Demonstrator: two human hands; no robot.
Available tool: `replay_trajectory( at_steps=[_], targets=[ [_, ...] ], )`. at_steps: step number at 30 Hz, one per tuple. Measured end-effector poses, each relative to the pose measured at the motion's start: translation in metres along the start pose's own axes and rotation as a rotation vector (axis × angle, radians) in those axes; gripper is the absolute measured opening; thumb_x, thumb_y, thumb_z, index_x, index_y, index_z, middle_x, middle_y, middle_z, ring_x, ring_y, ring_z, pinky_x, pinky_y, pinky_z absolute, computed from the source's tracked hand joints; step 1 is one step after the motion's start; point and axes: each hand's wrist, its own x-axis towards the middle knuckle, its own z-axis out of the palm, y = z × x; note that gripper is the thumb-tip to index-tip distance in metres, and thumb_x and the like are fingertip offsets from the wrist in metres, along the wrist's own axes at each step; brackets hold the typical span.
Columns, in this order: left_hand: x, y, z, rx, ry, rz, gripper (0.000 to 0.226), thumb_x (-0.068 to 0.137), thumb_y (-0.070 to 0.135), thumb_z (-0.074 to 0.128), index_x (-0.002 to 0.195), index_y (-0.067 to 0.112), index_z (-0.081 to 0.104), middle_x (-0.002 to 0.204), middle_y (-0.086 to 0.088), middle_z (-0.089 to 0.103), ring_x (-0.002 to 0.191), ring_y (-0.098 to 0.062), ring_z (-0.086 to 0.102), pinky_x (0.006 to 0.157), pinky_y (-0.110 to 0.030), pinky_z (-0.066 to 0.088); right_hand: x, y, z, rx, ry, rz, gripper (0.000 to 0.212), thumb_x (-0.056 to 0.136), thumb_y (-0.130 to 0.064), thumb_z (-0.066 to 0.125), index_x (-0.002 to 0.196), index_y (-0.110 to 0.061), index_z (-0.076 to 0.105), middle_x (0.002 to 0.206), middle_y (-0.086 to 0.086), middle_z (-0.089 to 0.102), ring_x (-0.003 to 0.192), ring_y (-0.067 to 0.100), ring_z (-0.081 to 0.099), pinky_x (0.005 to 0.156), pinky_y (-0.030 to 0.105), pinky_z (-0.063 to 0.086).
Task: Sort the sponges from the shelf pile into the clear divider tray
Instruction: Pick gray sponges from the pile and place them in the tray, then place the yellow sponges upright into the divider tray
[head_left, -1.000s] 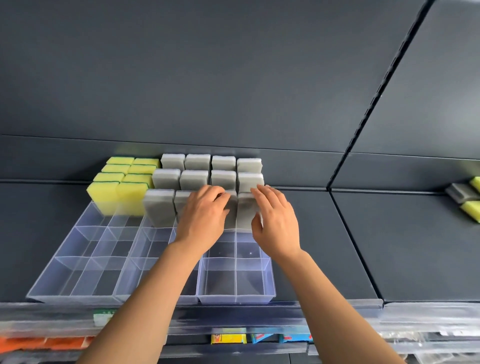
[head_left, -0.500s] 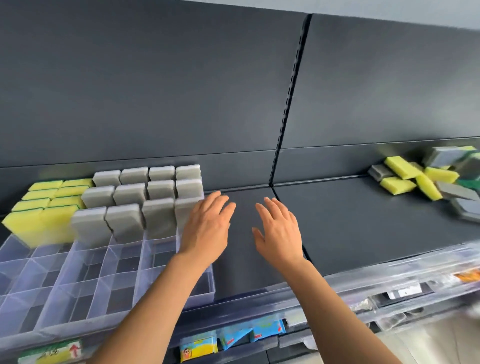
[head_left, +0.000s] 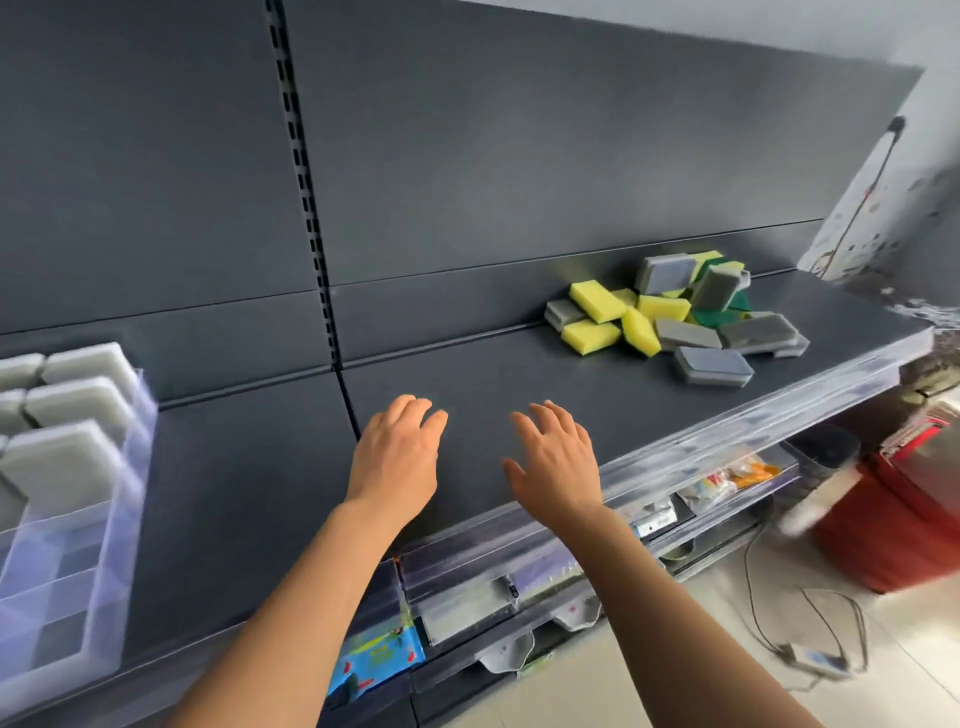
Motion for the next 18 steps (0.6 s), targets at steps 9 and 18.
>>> replay_trajectory(
  at_steps=[9, 18],
  targets=[
    [0.069, 0.088, 0.032, -0.079, -0.048, 0.065, 0.042, 0.082, 0.015, 0.067, 0.123, 0.009, 0.057, 0.126, -0.008, 0.055, 0.123, -0.024, 0.045, 0.094, -0.036, 0.041, 0.003, 0.111, -0.012, 0.002, -0.026, 0.17, 0.056, 0.089, -0.038, 0.055, 0.139, -0.022, 0.035, 0.146, 0.004, 0.033, 0.141, 0.023, 0.016, 0.11, 0.036, 0.02],
    [0.165, 0.136, 0.081, -0.114, -0.078, 0.089, 0.047, 0.091, 0.026, 0.056, 0.135, 0.016, 0.043, 0.137, -0.002, 0.043, 0.131, -0.018, 0.032, 0.101, -0.03, 0.033, 0.056, 0.196, -0.006, -0.018, -0.059, 0.218, 0.058, 0.09, -0.037, 0.055, 0.141, -0.021, 0.033, 0.147, 0.002, 0.032, 0.141, 0.021, 0.014, 0.111, 0.035, 0.019]
  ],
)
